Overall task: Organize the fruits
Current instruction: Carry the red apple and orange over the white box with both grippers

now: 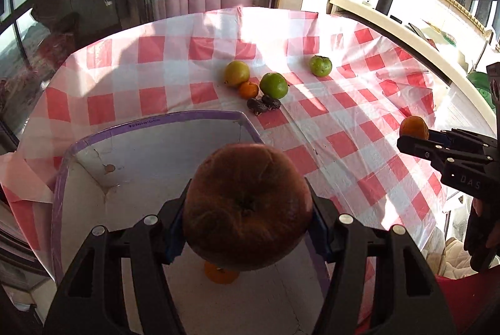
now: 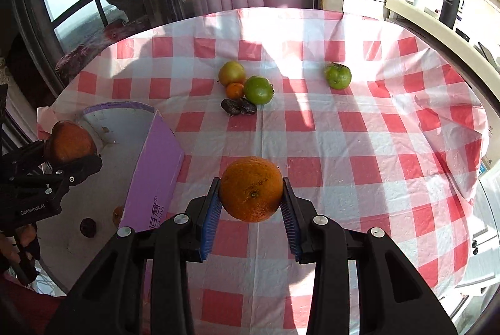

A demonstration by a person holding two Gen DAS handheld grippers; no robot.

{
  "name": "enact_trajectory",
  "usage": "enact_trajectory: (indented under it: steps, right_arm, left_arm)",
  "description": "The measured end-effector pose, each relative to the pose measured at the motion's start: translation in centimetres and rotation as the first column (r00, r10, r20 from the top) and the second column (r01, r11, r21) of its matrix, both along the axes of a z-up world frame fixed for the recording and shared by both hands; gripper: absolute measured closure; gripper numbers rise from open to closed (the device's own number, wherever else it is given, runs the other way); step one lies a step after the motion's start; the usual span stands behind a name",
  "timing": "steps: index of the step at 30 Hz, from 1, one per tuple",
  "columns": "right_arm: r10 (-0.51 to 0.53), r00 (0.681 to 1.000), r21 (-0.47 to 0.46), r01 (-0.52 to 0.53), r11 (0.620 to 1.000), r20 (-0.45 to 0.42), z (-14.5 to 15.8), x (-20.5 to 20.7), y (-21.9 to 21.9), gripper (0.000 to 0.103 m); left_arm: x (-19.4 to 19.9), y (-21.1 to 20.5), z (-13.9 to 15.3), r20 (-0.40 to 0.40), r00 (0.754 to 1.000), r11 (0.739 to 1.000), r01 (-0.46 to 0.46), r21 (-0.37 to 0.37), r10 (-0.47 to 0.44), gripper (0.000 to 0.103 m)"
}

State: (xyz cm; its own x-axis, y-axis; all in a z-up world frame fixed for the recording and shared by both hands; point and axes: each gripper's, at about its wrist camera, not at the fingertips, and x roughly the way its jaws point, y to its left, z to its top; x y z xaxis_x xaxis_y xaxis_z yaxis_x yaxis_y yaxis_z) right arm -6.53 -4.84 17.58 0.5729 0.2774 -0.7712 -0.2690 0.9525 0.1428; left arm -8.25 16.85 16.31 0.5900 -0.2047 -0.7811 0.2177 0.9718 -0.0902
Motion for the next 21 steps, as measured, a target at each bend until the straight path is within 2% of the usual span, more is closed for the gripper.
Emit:
enact_trajectory:
  steps: [2,5,7,10,13,15,18,21]
  right_arm:
    - [0.067,0.998,0.024,-0.067,0.997,0.012,0.8,0.7,3.3,0.066]
    - [0.158,0.987,0.022,-0.158,0.987,0.024,1.8,1.8,8.7,0.067]
    - [0.203,0.979,0.021,-0.203,0.979,-0.014,1.7,2.8,12.1,0.067]
    - [0.247,0.964,0.000,-0.248,0.969,-0.098,-0.5,4.3,15.8,0.067]
    - [0.246,0.949,-0.009,-0.252,0.968,-0.195,-3.3,6.1,18.1,0.067]
    - [0.227,0.945,-0.046,-0.244,0.969,-0.234,-5.0,6.9,19.1,0.067]
    - [0.214,0.937,-0.070,-0.241,0.968,-0.275,-6.8,7.1,19.5,0.067]
    - [0.239,0.928,-0.100,-0.277,0.955,-0.286,-7.7,6.9,20.2,0.067]
  left_arm:
    - [0.1,2.2,-1.5,-0.036,0.999,0.999,-0.039,-0.010,0.039,0.040]
    - [0.3,4.8,-3.4,-0.076,0.992,0.995,-0.103,0.018,0.104,0.040]
    - [0.6,6.2,-4.7,-0.112,0.982,0.987,-0.150,0.048,0.155,0.040]
    - [1.6,7.9,-6.9,-0.194,0.954,0.973,-0.221,0.060,0.229,0.040]
    - [2.6,9.1,-8.5,-0.233,0.931,0.960,-0.272,0.069,0.280,0.040]
    - [2.9,9.8,-9.1,-0.242,0.920,0.951,-0.302,0.068,0.309,0.040]
    - [2.6,10.8,-9.4,-0.250,0.906,0.939,-0.337,0.064,0.342,0.040]
    - [2.1,10.9,-9.9,-0.267,0.903,0.941,-0.335,0.056,0.337,0.040]
